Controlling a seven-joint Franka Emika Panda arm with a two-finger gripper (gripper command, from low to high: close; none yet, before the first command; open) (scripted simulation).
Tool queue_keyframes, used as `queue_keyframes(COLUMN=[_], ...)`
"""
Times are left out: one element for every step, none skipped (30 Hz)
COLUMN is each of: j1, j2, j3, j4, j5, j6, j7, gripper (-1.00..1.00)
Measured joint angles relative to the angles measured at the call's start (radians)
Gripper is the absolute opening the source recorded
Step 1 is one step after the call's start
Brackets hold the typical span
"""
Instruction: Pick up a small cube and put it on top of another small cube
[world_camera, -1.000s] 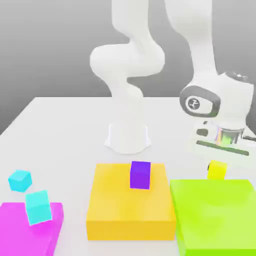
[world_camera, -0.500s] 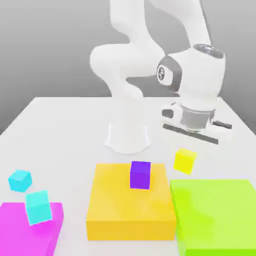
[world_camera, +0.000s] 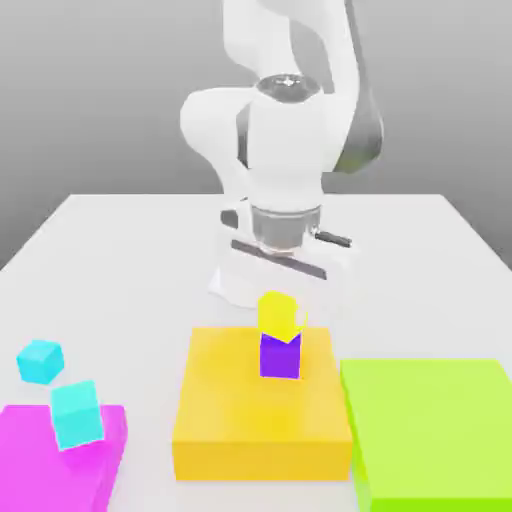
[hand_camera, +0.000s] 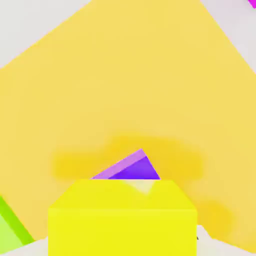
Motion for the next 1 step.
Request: queue_keyframes(j1=[0.000], j2=[0.000], j3=[0.000], j4=[0.000], j5=[0.000], j6=[0.000], j7=[0.000], gripper=[1.00])
